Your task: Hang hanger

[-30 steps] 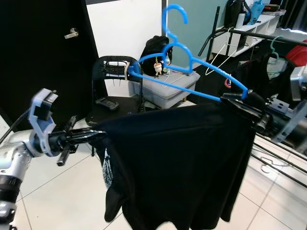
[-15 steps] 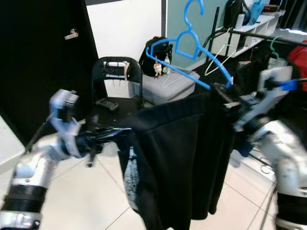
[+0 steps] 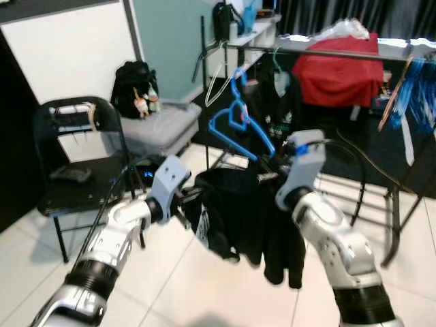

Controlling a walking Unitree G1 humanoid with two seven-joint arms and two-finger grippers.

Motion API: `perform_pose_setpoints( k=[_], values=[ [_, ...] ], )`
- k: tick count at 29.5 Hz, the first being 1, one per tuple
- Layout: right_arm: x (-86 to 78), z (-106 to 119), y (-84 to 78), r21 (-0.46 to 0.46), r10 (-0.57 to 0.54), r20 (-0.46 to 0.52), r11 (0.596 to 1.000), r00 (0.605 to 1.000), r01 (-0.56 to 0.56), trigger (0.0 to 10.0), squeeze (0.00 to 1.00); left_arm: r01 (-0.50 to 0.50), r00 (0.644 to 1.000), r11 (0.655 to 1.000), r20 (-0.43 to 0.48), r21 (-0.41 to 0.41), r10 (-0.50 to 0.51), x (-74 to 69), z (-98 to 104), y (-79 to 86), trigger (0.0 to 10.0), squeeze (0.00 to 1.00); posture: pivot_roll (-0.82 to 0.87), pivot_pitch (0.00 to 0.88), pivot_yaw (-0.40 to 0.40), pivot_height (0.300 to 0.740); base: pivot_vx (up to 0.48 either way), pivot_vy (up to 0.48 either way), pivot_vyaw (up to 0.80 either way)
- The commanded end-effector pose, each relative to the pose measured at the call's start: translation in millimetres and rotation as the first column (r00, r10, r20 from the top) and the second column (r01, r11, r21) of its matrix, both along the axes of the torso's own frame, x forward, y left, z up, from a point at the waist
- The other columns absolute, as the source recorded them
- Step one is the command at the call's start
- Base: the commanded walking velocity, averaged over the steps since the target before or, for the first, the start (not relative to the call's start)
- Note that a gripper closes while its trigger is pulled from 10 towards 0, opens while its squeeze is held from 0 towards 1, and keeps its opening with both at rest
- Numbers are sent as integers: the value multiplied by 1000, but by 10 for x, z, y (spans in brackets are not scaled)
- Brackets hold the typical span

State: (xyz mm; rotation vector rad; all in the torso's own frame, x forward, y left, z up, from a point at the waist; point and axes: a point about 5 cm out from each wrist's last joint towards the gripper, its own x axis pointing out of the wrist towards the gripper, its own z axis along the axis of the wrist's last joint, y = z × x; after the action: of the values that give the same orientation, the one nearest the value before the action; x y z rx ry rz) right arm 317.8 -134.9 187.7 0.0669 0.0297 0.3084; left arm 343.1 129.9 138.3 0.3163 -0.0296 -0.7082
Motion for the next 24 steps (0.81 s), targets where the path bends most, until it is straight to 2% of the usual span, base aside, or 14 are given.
perform_pose_setpoints(
  k=[1,3,7,13,24],
  values=[
    [-10,41,66,-8,16,20,1000,1000,-16,10000,0,-35,998,999,59,39,33,36,55,49,10000,0,-172,0,56,740,0,0,-800],
    [-28,7,142,-24,38,13,999,999,-38,10000,0,-93,990,991,117,95,81,77,62,124,10000,0,-173,0,57,740,0,0,-800],
    [-37,-5,226,-44,72,10,997,997,-71,10000,0,-137,979,983,166,119,117,125,105,193,10000,0,-174,0,56,740,0,0,-800],
    [-136,-33,461,-100,226,-9,969,974,-226,10000,0,-75,969,992,244,104,48,130,222,128,10000,0,-178,0,56,740,0,0,-800],
    [-230,39,547,-108,331,-6,938,943,-330,10000,0,-109,930,985,364,134,54,216,387,178,10000,0,-191,0,60,740,0,0,-800]
  ],
)
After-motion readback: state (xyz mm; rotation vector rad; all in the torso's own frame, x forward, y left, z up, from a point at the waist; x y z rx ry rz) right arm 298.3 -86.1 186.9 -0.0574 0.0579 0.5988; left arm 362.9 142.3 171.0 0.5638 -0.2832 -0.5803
